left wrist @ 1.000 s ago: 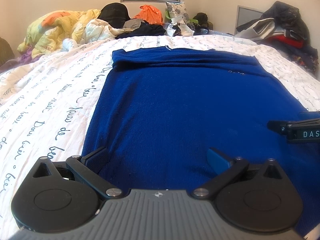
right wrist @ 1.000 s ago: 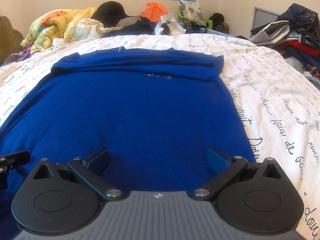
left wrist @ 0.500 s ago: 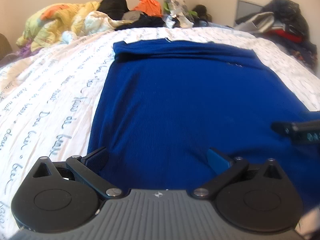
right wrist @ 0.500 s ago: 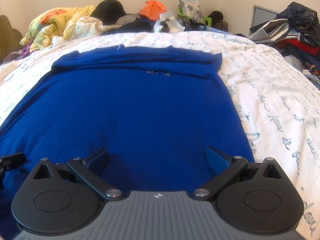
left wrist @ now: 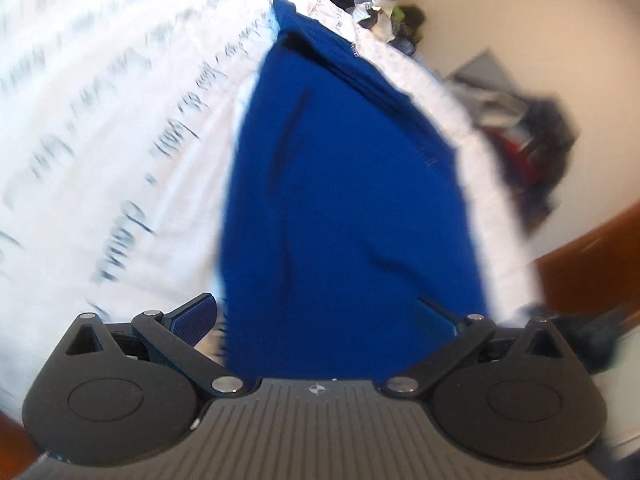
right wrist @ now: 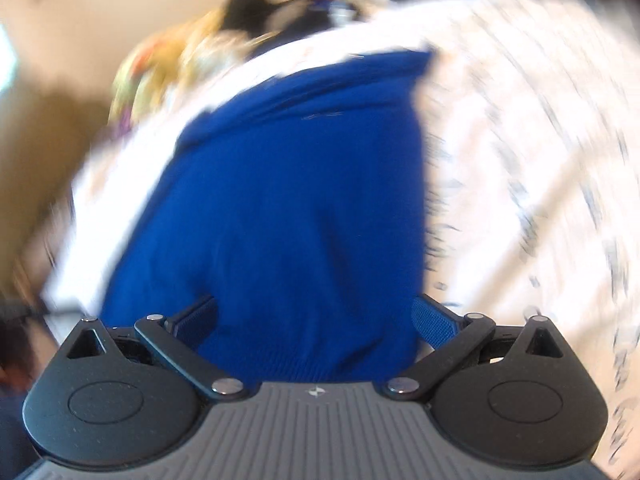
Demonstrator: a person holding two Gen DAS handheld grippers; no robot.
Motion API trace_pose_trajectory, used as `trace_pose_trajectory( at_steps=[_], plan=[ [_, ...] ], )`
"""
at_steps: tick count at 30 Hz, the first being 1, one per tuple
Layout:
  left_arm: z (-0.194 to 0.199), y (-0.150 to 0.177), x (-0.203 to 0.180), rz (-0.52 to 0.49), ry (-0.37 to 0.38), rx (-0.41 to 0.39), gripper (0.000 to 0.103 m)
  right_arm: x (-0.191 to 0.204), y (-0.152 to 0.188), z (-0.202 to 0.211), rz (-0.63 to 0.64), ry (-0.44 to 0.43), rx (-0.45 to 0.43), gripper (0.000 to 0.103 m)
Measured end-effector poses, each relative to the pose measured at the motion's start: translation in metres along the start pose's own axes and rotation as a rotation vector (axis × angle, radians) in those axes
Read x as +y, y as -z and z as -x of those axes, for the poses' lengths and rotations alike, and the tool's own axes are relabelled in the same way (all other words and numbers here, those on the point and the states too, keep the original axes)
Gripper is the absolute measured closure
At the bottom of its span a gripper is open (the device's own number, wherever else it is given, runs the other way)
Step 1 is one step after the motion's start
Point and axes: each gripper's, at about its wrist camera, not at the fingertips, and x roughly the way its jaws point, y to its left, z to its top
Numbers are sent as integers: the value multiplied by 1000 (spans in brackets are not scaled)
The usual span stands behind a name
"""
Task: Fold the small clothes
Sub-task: 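Grasp the sweater's hem end with both tools and lift it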
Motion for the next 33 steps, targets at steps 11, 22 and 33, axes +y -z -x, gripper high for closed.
trace_pose_trajectory(
  at_steps=[11, 22, 33],
  plan=[
    [-18, -12, 6, 94, 93, 147, 35, -30, 9, -10, -205, -269, 245, 0],
    [-12, -25, 9, 44, -1, 201, 100, -31, 29, -11, -217, -182, 253, 98],
    [-56, -208, -67, -171, 230, -110, 100, -25, -135, -38, -221, -440, -128, 98]
  ],
)
